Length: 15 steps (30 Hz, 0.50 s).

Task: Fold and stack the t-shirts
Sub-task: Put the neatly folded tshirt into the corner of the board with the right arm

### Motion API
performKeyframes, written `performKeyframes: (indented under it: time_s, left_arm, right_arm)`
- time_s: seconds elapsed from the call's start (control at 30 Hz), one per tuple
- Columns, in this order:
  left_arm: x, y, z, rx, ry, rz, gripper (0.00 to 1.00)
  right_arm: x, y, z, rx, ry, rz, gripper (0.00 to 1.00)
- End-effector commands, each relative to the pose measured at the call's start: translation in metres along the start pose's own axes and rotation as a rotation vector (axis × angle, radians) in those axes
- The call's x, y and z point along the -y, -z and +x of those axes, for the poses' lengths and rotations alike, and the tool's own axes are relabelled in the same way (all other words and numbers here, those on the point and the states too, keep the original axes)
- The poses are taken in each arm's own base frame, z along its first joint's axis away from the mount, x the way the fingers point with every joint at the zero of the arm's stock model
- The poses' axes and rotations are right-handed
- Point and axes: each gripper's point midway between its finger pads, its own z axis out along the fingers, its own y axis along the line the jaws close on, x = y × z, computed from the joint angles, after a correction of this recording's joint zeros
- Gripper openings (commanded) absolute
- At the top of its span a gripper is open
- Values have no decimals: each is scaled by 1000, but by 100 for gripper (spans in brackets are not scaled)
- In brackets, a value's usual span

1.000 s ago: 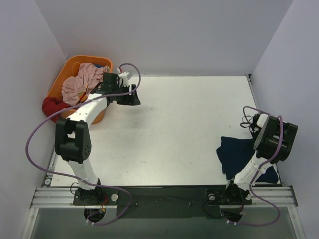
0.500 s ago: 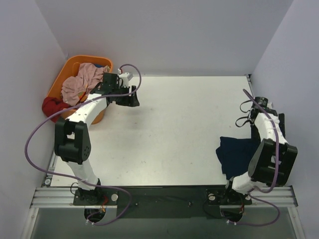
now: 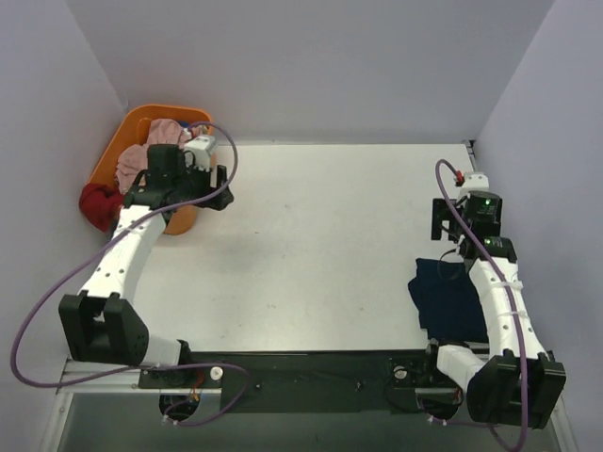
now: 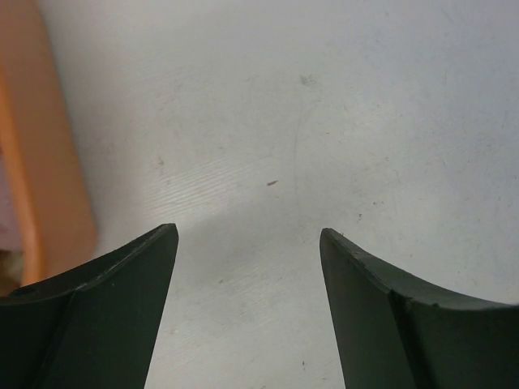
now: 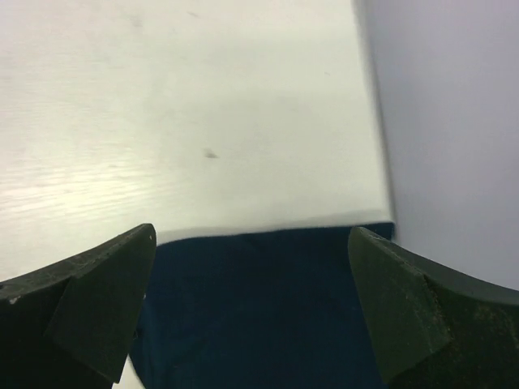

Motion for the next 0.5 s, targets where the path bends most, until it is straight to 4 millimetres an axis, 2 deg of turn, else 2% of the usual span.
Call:
performKeyframes:
  time_s: [0.0, 0.07, 0.1, 0.13, 0.17, 0.2, 0.23, 0.27, 0.3, 0.33, 0.37, 0.4, 0.43, 0.47]
  left_arm:
    - [-25, 46, -2, 71, 2, -69, 83]
    - [-32, 62, -6, 110, -23, -125, 85]
    - [-34, 72, -7, 143, -55, -161, 86]
    - [-35, 71, 1, 143, -63, -169, 86]
    - [-40, 80, -5, 183, -67, -221, 86]
    - [-43, 82, -6, 202, -56, -247, 86]
    - [-52, 85, -3, 226, -18, -311, 86]
    - [-58, 82, 8, 216, 7, -342, 86]
    - [-65, 88, 5, 258, 34, -393, 86]
    - [-68, 86, 17, 252, 49, -416, 86]
    - [-70, 92, 13, 302, 44, -440, 86]
    - [-72, 84, 36, 277, 51, -444, 86]
    - [-67, 95, 26, 366, 28, -440, 86]
    - [-67, 83, 55, 332, 35, -433, 86]
  right_arm:
    - [-55, 1, -46, 283, -113, -252, 100]
    - [-65, -1, -48, 326, -160, -294, 100]
    - [-73, -4, -40, 320, -179, -317, 100]
    - [-76, -3, -49, 370, -185, -334, 100]
    - [-85, -7, -36, 353, -211, -351, 100]
    - [-87, -7, -41, 401, -219, -360, 100]
    - [-94, -11, -29, 390, -230, -377, 100]
    - [-95, -10, -34, 431, -239, -384, 100]
    - [-103, -14, -21, 411, -246, -401, 100]
    - [-104, -15, -21, 431, -252, -405, 100]
    - [-110, -20, -5, 403, -254, -416, 100]
    - [-111, -21, -4, 410, -259, -418, 100]
    - [-116, -25, 8, 387, -264, -426, 100]
    - [-117, -26, 10, 391, -267, -428, 100]
